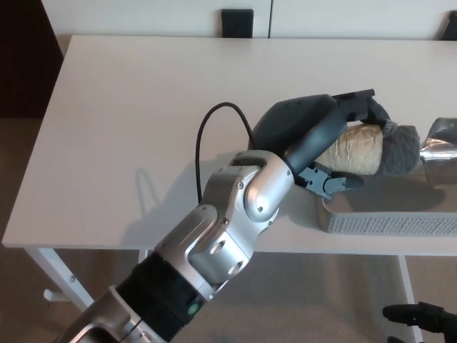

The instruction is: The robot walks towards a desk on which a shovel is kept on the left hand side and a container is kept on the right hand side. The robot picks up the shovel using its left hand and places it in the container.

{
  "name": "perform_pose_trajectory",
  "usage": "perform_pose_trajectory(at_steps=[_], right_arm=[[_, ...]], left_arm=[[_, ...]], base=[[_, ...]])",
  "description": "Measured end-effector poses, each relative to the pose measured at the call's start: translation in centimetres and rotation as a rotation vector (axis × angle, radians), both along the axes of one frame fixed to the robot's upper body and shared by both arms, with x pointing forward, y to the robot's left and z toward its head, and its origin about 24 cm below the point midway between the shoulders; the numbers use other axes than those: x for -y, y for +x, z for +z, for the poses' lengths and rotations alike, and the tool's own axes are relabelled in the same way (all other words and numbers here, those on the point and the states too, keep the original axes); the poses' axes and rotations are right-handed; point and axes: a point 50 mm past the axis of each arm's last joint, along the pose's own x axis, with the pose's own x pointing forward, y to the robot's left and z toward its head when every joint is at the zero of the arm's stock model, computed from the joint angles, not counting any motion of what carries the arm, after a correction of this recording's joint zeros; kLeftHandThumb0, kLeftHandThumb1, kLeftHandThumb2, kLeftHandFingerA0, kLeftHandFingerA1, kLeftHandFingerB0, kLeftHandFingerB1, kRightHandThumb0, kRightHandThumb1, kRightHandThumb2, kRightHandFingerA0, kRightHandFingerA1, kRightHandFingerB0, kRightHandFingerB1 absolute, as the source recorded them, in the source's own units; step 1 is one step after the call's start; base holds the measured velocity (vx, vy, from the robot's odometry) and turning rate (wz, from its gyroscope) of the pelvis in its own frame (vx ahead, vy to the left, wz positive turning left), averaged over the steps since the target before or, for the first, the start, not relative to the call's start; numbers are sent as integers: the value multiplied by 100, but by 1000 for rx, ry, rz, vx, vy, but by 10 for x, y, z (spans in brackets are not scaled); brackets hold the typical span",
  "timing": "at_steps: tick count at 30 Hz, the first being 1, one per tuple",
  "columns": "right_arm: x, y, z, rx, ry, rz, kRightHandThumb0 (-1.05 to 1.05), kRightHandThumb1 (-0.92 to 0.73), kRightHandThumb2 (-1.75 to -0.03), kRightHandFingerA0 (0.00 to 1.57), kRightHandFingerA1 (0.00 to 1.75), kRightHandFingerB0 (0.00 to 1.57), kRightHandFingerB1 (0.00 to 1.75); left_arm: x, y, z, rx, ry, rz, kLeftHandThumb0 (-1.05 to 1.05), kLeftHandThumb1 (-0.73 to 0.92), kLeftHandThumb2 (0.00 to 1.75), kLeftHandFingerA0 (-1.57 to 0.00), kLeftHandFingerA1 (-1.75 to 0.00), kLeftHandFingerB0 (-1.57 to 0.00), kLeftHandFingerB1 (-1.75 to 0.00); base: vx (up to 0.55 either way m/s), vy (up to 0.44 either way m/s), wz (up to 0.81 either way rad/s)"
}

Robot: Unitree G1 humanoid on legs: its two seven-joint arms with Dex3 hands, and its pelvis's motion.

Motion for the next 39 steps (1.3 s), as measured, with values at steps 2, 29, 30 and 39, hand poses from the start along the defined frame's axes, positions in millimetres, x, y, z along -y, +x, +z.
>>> perform_pose_trajectory(at_steps=[2, 29, 30, 39], right_arm=[[0, 1, 0, 1, -3, 5, -52, -45, -83, 79, 72, 50, 58], [-5, 12, 11, 49, -12, 51, -47, -44, -83, 76, 73, 50, 59], [-5, 13, 12, 50, -13, 53, -47, -44, -83, 76, 73, 50, 59], [-4, 25, 16, 54, -57, 98, -54, -46, -84, 81, 73, 51, 58]], left_arm=[[0, 1, -4, -10, 12, 7, -26, 73, 65, -80, -153, -74, -62], [-5, 12, -9, 12, 209, -18, -83, 52, 95, -3, -19, -6, -21], [-3, 14, -5, 29, 241, -36, -83, 52, 95, -3, -19, -6, -21], [10, 17, 15, 72, 369, -125, -89, 57, 102, 0, -14, -5, -19]], base=[[0, 0, 0], [0, 0, 0], [0, 0, 0], [0, 0, 0]])
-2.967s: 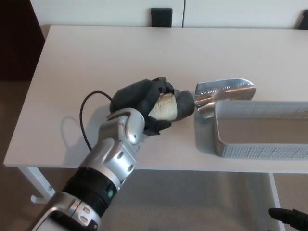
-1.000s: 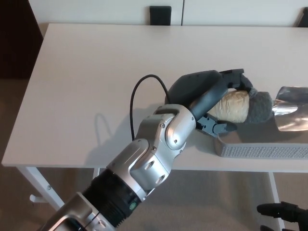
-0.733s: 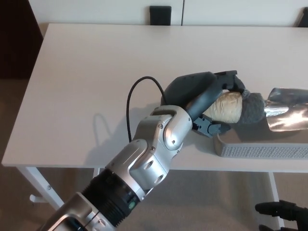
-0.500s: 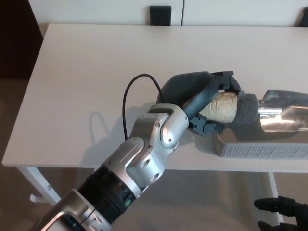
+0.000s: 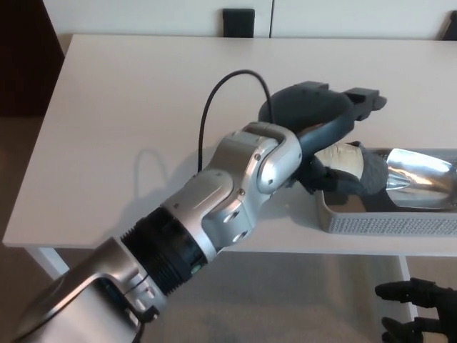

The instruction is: The robot walks towards a desk on which a shovel is kept on the left hand side and a container is kept on the right hand side. The robot picks up the shovel using its left hand and places it in the container.

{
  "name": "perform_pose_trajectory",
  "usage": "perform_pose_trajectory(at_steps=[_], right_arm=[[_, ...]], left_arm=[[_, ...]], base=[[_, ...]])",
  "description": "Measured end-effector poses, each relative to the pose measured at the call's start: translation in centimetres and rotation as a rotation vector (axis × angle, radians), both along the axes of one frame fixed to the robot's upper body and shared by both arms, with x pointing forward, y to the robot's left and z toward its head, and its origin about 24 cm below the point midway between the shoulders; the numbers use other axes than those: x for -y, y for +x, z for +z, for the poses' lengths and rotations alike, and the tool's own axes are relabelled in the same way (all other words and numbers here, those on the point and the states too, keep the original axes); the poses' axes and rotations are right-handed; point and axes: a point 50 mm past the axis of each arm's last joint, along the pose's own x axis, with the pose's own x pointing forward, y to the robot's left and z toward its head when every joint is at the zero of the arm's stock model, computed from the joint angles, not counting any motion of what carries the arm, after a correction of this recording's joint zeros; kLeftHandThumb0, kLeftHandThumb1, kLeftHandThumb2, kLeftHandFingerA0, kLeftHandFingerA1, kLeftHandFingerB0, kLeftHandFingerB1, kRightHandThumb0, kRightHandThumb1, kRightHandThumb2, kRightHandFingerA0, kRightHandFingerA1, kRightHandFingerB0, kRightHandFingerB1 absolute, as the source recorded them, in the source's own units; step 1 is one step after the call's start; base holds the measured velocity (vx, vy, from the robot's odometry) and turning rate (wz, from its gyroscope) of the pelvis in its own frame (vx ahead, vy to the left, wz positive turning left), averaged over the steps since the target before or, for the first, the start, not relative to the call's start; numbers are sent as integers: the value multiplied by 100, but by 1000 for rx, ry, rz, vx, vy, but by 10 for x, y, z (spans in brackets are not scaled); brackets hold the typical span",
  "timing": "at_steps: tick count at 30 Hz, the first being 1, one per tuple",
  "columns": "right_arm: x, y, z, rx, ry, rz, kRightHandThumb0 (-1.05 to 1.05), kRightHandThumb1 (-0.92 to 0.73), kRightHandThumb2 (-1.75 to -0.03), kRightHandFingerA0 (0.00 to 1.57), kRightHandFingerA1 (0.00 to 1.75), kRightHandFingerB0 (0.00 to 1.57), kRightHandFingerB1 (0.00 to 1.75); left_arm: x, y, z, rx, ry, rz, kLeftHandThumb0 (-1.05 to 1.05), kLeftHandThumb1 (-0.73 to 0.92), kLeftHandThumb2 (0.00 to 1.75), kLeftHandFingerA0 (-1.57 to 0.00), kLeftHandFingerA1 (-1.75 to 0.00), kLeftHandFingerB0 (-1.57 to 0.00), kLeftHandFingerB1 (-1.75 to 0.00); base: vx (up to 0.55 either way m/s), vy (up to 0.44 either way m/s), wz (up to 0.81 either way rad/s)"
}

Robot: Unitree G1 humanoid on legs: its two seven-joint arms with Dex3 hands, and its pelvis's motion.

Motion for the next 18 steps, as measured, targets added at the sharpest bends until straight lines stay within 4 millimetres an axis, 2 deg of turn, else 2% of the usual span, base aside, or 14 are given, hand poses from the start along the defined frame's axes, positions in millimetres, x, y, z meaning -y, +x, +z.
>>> perform_pose_trajectory(at_steps=[1, 2, 3, 5, 9, 11, 18], right_arm=[[0, 0, 0, -3, -2, 2, -53, -46, -84, 80, 73, 50, 58], [1, 0, -1, -9, -7, 4, -54, -46, -85, 79, 72, 49, 58], [1, 0, -1, -11, -11, 8, -53, -46, -86, 77, 72, 48, 57], [1, 1, -1, -13, -18, 18, -52, -45, -84, 75, 71, 49, 58], [0, 1, -1, -19, -29, 36, -52, -45, -84, 78, 72, 49, 58], [-1, 0, -2, -23, -34, 44, -50, -45, -85, 73, 71, 47, 57], [-2, 1, -2, -23, -36, 53, -48, -44, -85, 75, 72, 45, 57]], left_arm=[[0, 0, 0, -2, 3, -2, -90, 57, 103, -2, -13, -7, -19], [1, 0, 0, -9, 8, -7, -100, 61, 84, -3, -18, -2, -20], [2, -1, 0, -15, 11, -10, -92, 59, 104, -5, -12, -7, -18], [2, -1, 1, -22, 5, -11, -92, 60, 106, -1, -11, -1, -14], [4, -3, 12, -12, -29, -29, -94, 64, 109, 0, -11, 0, -13], [6, -8, 28, 22, -77, -57, -94, 67, 111, 0, -10, 0, -11], [-3, -22, 81, 153, -245, -114, -93, 69, 109, 0, -8, 0, -11]], base=[[0, 0, 0], [0, 0, 0], [0, 0, 0], [0, 0, 0], [0, 0, 0], [0, 0, 0], [0, 0, 0]])
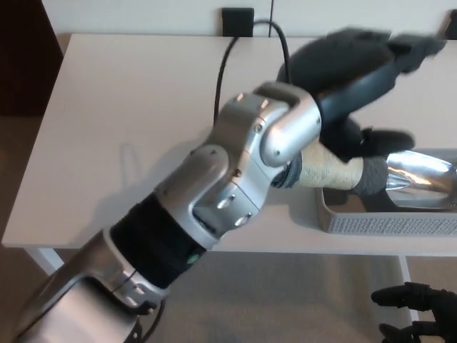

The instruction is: The robot walks towards a desk on which a shovel is kept on the left hand side and a container is kept on the right hand side. The robot picks up the shovel using its left hand and places it in the container.

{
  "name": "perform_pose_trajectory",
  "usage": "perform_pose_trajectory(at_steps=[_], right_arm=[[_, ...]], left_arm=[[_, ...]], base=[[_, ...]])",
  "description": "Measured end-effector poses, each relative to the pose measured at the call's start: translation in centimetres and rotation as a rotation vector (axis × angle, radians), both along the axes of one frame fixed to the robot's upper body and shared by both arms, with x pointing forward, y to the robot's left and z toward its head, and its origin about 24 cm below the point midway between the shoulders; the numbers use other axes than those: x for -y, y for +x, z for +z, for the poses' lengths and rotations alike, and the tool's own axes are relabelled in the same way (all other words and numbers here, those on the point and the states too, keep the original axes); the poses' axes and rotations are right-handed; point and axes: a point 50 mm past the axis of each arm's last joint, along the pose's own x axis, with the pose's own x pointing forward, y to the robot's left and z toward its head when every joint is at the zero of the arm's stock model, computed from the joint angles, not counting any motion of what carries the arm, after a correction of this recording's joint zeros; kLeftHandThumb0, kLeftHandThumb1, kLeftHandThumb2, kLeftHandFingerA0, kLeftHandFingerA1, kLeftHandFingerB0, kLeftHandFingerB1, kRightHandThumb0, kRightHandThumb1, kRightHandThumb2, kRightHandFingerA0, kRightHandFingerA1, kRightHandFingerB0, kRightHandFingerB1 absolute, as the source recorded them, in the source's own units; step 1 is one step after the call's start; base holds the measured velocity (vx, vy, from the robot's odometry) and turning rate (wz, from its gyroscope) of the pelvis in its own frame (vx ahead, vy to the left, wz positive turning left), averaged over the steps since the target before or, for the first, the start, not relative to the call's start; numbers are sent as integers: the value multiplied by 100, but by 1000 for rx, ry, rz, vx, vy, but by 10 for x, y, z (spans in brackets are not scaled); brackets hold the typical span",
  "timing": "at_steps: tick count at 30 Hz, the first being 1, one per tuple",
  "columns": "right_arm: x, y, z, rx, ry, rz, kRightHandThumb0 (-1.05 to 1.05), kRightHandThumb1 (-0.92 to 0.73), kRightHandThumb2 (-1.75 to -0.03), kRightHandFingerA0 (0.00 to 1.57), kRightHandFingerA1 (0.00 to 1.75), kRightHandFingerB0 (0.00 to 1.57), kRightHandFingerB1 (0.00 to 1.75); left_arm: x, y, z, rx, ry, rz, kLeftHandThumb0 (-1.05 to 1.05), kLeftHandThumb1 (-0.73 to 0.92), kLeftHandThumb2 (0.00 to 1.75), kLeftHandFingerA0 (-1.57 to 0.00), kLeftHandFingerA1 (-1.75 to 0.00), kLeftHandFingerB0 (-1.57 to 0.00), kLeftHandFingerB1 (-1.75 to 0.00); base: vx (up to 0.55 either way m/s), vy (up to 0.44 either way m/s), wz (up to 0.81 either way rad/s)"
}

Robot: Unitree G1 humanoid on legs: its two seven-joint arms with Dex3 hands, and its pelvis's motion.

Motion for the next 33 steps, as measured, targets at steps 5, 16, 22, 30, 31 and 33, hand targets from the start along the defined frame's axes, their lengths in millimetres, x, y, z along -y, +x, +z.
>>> perform_pose_trajectory(at_steps=[5, 16, 22, 30, 31, 33], right_arm=[[0, 0, 0, -1, 1, 0, -46, -42, -85, 70, 70, 40, 55], [0, -3, -2, -11, 1, -3, -53, -57, -57, 66, 55, 49, 45], [2, -10, -7, -35, 0, -11, -50, -58, -57, 65, 56, 50, 46], [4, -18, -11, -60, 0, -20, -49, -44, -86, 66, 69, 40, 56], [4, -19, -12, -63, 0, -21, -48, -43, -86, 66, 70, 40, 56], [4, -20, -13, -70, -1, -24, -48, -43, -86, 66, 70, 41, 56]], left_arm=[[-23, -7, 34, 80, -114, 2, -90, 61, 101, -2, -14, -2, -13], [-113, -16, 44, 67, -361, 147, -74, 55, 57, -11, -31, -7, -23], [-171, -22, -12, -151, -438, 310, -70, 42, 76, -7, -34, -13, -37], [-241, -53, -72, -408, -486, 506, -73, 86, 67, -25, -35, -32, -30], [-250, -59, -78, -436, -488, 531, -77, 84, 66, -24, -36, -33, -31], [-268, -72, -89, -489, -491, 583, -68, 83, 65, -26, -41, -35, -32]], base=[[0, 0, 0], [0, 0, 0], [0, 0, 0], [0, 0, 0], [0, 0, 0], [0, 0, 0]])
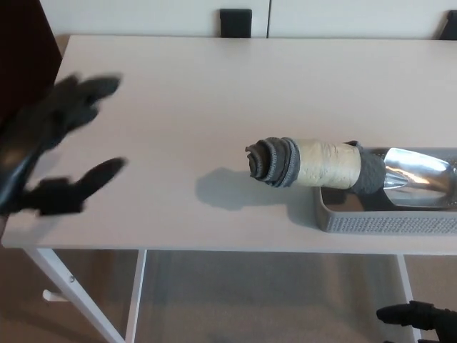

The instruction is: The robot walks towards a desk on which a shovel is kept on the left hand side and a container is kept on the right hand side. The robot picks up the shovel using its left hand and places it in the container.

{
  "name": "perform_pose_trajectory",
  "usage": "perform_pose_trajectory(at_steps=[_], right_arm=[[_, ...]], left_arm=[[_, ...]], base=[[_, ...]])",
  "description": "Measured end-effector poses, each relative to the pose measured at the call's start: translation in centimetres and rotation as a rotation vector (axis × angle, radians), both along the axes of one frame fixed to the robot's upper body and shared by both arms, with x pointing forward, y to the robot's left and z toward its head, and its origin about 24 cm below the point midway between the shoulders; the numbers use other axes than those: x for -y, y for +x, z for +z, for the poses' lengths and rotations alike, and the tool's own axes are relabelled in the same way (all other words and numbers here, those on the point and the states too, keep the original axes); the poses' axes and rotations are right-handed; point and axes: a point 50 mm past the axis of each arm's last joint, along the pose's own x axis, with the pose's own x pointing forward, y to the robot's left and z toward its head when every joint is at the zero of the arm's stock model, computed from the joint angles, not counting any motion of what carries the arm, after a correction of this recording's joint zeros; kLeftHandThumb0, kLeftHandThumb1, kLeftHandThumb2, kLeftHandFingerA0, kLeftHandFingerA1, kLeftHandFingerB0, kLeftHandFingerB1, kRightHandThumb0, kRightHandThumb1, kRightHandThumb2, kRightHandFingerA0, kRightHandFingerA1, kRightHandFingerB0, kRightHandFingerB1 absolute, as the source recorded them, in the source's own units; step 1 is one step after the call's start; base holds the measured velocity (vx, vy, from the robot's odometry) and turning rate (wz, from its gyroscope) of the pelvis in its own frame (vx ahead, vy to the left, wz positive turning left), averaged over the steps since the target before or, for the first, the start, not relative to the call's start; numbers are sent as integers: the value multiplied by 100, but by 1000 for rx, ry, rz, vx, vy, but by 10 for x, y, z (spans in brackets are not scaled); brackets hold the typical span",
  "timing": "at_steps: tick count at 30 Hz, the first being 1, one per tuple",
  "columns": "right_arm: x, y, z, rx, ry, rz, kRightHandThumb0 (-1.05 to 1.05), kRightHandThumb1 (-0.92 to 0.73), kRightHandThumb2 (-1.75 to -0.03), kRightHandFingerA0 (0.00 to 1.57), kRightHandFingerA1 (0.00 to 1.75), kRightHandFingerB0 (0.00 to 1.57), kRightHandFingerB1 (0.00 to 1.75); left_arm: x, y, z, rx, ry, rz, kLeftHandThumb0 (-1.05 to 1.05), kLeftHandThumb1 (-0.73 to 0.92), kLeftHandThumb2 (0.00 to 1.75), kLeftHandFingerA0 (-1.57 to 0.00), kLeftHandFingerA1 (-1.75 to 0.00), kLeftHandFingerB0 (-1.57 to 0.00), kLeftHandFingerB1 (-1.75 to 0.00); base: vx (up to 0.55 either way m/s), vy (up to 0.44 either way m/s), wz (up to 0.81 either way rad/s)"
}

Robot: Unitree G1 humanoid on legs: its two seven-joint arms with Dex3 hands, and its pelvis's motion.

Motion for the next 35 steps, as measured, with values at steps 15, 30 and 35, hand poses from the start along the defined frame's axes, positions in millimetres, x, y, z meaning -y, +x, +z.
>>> perform_pose_trajectory(at_steps=[15, 30, 35], right_arm=[[3, -11, -6, -39, -2, -17, -48, -45, -88, 64, 68, 39, 55], [15, -28, -13, -64, -6, -90, -62, -63, -59, 50, 50, 46, 44], [17, -29, -12, -37, -6, -123, -69, -53, -94, 47, 62, 33, 51]], left_arm=[[-66, -87, -48, -386, -117, 69, -81, 61, 59, -19, -32, -24, -29], [-83, -137, -121, -759, -432, 44, -76, 56, 88, -4, -38, -10, -35], [-67, -130, -155, -796, -529, 81, -72, 54, 88, -4, -29, -6, -26]], base=[[0, 0, 0], [0, 0, 0], [0, 0, 0]])
